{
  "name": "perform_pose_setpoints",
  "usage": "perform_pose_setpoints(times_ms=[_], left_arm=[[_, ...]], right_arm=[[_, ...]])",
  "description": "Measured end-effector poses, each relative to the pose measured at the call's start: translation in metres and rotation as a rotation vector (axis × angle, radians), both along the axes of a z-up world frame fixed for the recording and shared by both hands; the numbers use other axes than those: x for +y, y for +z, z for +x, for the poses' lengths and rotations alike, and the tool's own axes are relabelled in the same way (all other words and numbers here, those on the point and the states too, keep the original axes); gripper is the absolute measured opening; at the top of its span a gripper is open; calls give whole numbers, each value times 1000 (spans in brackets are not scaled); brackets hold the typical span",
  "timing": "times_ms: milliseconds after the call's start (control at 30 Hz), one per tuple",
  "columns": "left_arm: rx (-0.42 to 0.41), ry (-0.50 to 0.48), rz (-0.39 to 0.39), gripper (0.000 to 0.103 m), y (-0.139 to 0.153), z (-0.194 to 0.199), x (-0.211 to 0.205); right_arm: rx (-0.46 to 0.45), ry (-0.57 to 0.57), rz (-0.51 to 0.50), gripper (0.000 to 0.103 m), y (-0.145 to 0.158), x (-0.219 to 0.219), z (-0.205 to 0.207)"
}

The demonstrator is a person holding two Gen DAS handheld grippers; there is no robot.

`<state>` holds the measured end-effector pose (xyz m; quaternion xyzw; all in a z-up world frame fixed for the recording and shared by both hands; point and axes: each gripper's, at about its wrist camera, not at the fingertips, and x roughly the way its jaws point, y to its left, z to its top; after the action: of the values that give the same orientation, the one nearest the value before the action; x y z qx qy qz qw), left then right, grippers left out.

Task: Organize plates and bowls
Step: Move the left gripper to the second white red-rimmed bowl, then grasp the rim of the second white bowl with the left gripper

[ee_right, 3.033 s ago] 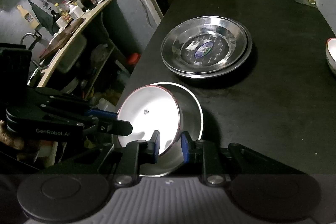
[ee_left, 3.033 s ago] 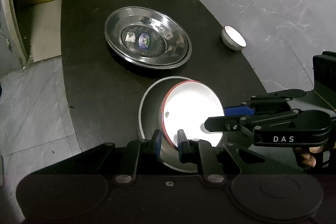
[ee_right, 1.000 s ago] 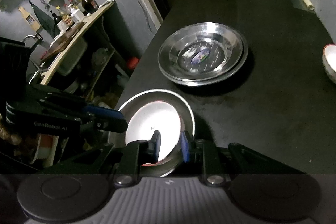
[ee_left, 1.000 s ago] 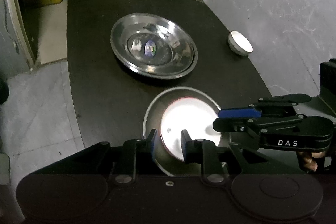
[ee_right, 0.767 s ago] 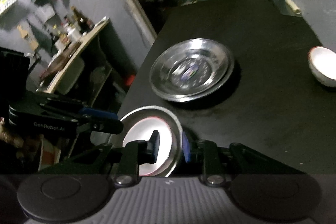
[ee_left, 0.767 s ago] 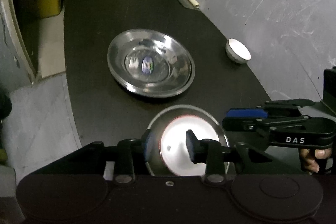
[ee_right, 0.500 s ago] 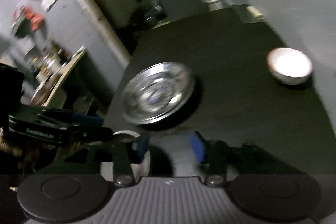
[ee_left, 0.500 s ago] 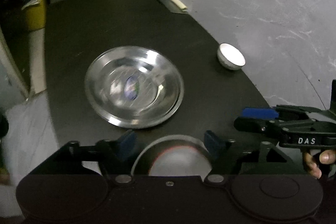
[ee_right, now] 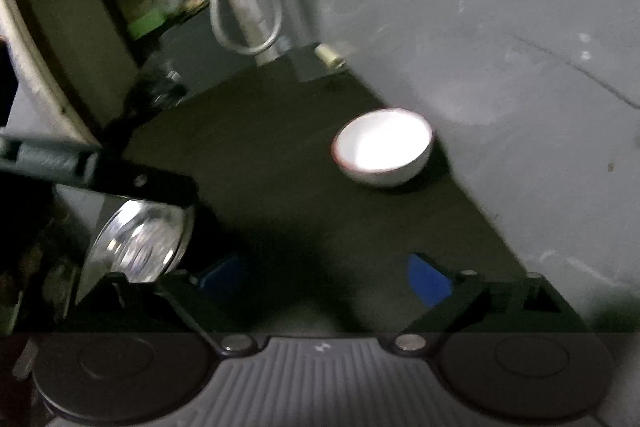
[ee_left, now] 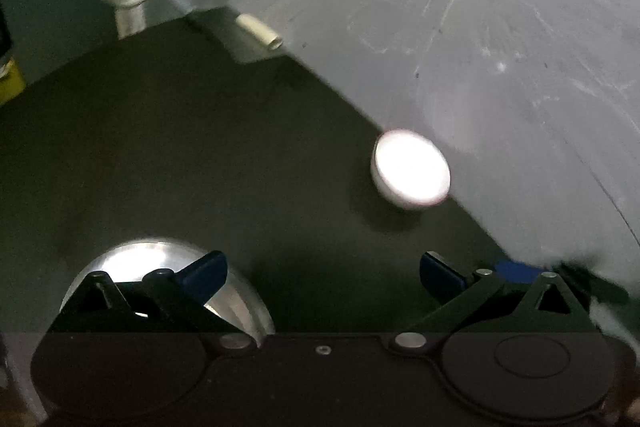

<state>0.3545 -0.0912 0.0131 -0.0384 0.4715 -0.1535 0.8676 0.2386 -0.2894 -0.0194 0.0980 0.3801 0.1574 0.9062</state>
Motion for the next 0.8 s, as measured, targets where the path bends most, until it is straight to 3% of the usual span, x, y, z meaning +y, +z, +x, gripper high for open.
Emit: perform_pose_setpoints(times_ms=[333,533,800], left_arm=[[-7,-108,31,102,-20,91,-48],[24,-135,41,102,-38,109,-63],[48,-135,66,102,-50,120,-72]], right_arm=[[-34,-244,72,99,-15,-18,48],[-43,-306,62,98,-22,-20,62],[11,-347,85,88,-38,-20,81]])
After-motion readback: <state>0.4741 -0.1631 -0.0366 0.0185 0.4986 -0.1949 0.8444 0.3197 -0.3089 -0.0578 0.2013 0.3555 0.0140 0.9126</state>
